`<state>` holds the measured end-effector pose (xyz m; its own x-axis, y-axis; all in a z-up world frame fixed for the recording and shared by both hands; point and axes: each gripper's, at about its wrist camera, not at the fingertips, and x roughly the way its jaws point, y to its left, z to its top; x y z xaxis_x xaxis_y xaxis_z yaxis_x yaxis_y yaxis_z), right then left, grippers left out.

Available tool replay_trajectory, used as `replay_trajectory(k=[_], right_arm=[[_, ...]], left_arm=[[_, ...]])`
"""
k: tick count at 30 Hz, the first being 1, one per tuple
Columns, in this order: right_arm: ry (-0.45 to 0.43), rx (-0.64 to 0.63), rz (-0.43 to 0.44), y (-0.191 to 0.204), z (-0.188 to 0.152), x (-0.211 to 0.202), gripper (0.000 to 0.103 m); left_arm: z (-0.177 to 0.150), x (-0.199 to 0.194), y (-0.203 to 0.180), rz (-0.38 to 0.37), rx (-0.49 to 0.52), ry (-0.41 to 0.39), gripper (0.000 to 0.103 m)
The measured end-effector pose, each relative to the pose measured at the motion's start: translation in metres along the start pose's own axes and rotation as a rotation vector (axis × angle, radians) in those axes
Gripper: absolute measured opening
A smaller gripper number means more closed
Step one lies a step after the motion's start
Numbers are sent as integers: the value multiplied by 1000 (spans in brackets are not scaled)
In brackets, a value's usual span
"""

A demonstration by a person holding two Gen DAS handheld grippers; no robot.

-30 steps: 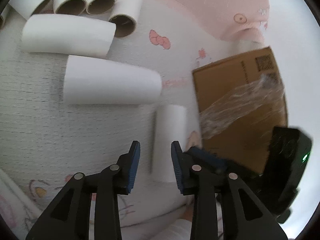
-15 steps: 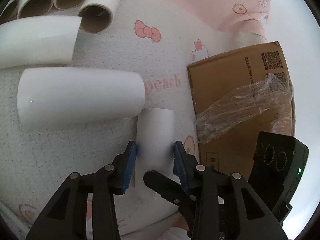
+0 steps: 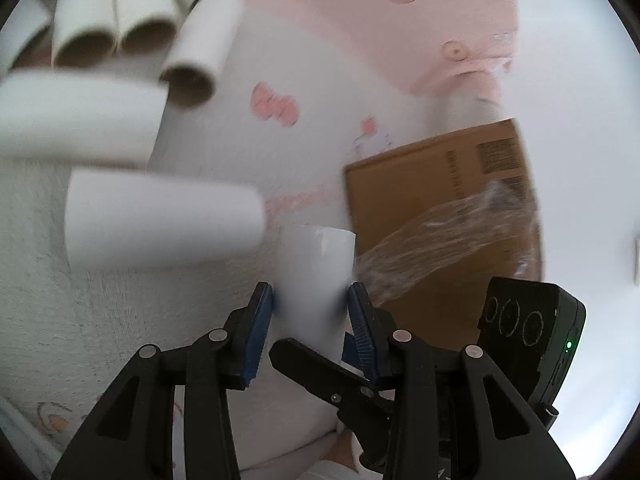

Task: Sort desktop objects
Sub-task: 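Lift the held white tube with the right gripper over the cardboard box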

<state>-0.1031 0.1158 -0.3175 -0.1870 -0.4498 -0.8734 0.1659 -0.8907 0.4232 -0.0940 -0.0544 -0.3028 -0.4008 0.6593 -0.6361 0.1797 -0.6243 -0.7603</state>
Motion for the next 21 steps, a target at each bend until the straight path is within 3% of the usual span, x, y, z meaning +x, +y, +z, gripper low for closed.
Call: replay_trajectory(k=[9, 15, 21], right_arm=[[-107, -109, 44, 29, 5, -48, 41], [-176, -175, 18, 45, 4, -73, 41], [-222, -203, 21, 54, 5, -93, 41]], left_arm=[[15, -42, -37, -17, 52, -111, 45], [18, -58, -56, -35, 107, -133, 45], [17, -82, -89, -7, 178, -194, 46]])
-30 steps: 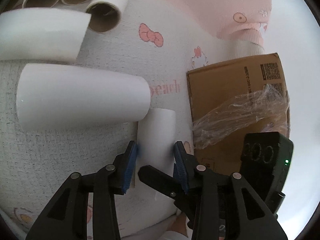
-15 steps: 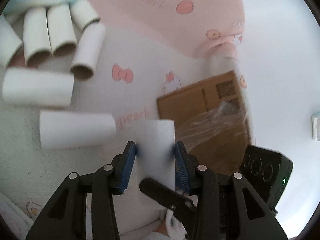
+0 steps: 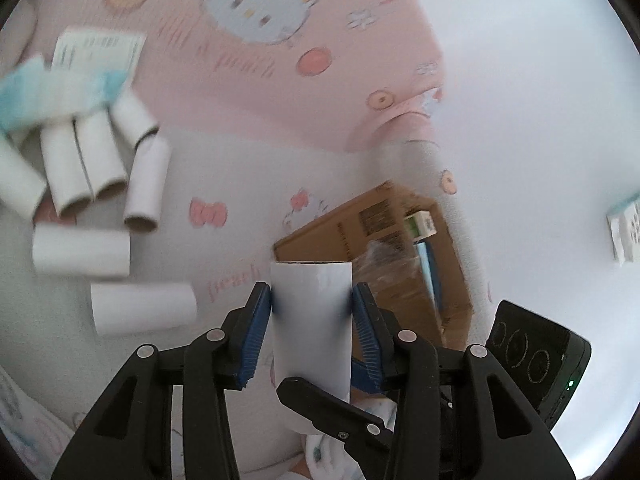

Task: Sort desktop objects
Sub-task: 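Lift the held white tube with the right gripper over the cardboard box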

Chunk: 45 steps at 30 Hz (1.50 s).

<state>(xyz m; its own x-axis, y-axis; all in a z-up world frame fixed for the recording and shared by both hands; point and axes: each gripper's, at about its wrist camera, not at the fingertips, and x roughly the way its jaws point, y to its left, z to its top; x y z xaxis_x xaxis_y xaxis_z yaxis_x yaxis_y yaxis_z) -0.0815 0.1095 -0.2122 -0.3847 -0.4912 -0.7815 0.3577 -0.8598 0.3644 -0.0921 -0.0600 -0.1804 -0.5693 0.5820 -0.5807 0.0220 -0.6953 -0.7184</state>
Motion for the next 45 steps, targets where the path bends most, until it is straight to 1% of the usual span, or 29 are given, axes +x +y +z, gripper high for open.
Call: replay_trajectory(k=[3, 5, 9, 15, 19, 23, 27, 31, 36, 41, 43, 45], right_arm=[[-33, -26, 0, 7, 11, -15, 41], [-71, -49, -1, 13, 20, -28, 41], [-148, -80, 7, 20, 38, -56, 41], [-244, -114, -6, 20, 56, -95, 41], [-285, -100, 2, 10, 65, -116, 41], [-323, -83, -10, -7, 74, -138, 41], [-331, -51, -10, -29, 81, -158, 41], [-342, -24, -7, -51, 80, -177, 41], [-331, 1, -63, -76, 77, -192, 41], [-311, 55, -86, -104, 78, -197, 41], [-300, 54, -100, -112, 78, -195, 41], [-265, 61, -116, -121, 79, -191, 41]], left_arm=[[11, -14, -27, 15, 80, -39, 46], [19, -25, -48, 24, 140, -70, 46], [33, -39, -85, 34, 223, -109, 46], [50, -44, -131, 3, 313, -126, 46], [57, -35, -162, -3, 375, -136, 46], [54, -22, -190, -11, 422, -118, 46], [47, -3, -223, -5, 497, -93, 46], [39, 15, -247, -22, 549, -56, 46], [37, 44, -261, -51, 549, 4, 46], [36, 73, -265, -44, 526, 54, 46], [34, 85, -266, -33, 538, 77, 46], [31, 96, -265, -24, 544, 97, 46]])
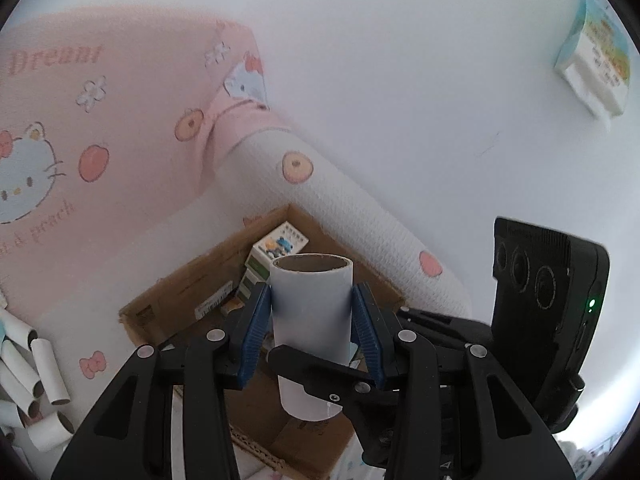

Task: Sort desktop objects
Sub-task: 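Lift the held white tube with the right gripper over the cardboard box, then lower the tube into the box beside the other tube, open right gripper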

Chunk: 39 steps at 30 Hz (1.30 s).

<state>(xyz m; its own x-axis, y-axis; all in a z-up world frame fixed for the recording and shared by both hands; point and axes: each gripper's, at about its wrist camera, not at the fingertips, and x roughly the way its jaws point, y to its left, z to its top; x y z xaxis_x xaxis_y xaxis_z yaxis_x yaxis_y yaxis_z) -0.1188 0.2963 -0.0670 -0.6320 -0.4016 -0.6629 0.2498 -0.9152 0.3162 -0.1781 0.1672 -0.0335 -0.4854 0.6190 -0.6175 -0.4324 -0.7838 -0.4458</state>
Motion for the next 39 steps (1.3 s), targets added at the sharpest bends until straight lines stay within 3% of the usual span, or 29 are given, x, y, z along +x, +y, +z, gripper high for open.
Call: replay_trajectory(k=[11, 15, 22, 29, 32, 37, 39], right_arm=[[172, 12, -45, -33, -4, 49, 41], [226, 24, -90, -40, -10, 68, 41], [305, 52, -88, -52, -18, 93, 41], [407, 28, -120, -51, -21, 121, 41], [484, -31, -194, -44, -23, 141, 41], [602, -59, -226, -41, -28, 175, 41], [629, -41, -219, -44, -30, 186, 41]], left_arm=[[-4, 60, 39, 10, -138, 154, 46], [-13, 78, 59, 9, -267, 233, 46], [-18, 84, 74, 36, -279, 275, 46], [-11, 62, 94, 11, -272, 229, 46], [-12, 51, 98, 19, -221, 198, 38], [-15, 39, 99, 71, -148, 169, 19], [-18, 36, 103, 78, -149, 168, 19]])
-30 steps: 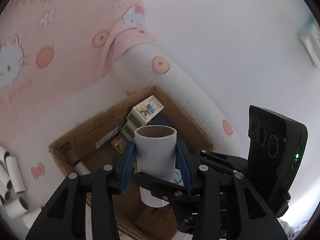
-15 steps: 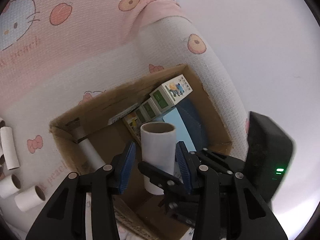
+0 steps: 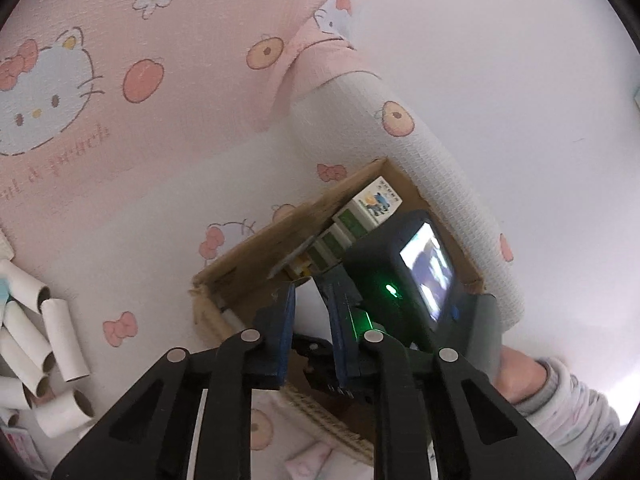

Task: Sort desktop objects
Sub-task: 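Lower the tube into the box beside the other tube, open right gripper, then withdraw the right tool from the box back toward the tube pile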

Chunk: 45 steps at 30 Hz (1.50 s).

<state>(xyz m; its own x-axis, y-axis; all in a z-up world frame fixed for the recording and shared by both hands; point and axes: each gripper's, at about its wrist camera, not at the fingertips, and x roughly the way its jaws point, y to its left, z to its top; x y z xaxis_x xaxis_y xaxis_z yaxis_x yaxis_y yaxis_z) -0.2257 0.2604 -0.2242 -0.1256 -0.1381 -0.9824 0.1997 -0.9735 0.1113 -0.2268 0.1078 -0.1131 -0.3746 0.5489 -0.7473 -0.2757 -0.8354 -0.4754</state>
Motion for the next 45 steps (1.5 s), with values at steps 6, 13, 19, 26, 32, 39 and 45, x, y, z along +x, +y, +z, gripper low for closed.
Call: replay_trajectory(k=[6, 13, 19, 26, 32, 39, 45], right_arm=[[91, -11, 26, 0, 13, 33, 41], [111, -45, 11, 1, 17, 55, 41], [118, -24, 18, -6, 14, 62, 41], [87, 5, 49, -15, 13, 57, 41], [133, 42, 90, -25, 7, 65, 39], [140, 64, 72, -31, 2, 63, 33], [166, 95, 72, -37, -2, 62, 33]], left_arm=[[0, -7, 18, -40, -52, -7, 19], [-5, -17, 16, -34, -17, -20, 19], [-9, -15, 16, -31, -34, 8, 19], [-10, -13, 10, -21, -32, 21, 24], [-11, -14, 9, -28, -48, 21, 26], [-12, -14, 8, -29, -58, 24, 26], [-13, -13, 9, -25, -65, 36, 26]])
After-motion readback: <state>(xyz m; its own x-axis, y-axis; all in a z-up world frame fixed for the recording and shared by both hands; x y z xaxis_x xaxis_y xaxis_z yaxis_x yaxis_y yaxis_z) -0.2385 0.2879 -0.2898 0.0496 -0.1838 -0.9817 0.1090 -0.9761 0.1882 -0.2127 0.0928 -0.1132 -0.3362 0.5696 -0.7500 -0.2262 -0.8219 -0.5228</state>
